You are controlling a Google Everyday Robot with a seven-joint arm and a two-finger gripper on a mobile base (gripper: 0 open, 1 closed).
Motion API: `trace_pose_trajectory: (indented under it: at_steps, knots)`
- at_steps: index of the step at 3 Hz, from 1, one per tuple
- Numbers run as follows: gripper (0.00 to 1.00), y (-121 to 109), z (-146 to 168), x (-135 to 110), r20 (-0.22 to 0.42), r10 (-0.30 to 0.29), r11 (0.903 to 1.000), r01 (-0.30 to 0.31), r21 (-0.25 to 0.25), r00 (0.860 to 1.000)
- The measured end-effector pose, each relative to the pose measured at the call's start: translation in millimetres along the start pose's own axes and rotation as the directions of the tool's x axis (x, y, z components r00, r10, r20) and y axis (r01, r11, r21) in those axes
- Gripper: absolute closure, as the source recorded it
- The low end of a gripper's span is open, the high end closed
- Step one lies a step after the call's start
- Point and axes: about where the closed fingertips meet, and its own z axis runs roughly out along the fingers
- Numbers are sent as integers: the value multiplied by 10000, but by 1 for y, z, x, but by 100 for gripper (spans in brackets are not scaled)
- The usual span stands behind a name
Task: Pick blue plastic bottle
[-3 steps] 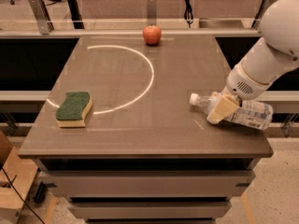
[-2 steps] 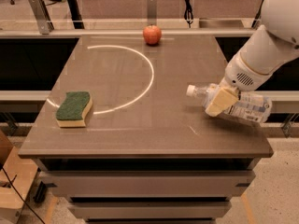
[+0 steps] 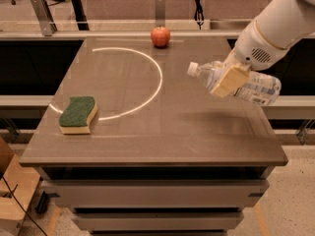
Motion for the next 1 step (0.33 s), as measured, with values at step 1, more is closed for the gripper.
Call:
trace_pose_trajectory:
  at_steps: [1]
  knots:
    - [100, -21, -42, -33, 997, -873, 9959, 845, 322, 9912]
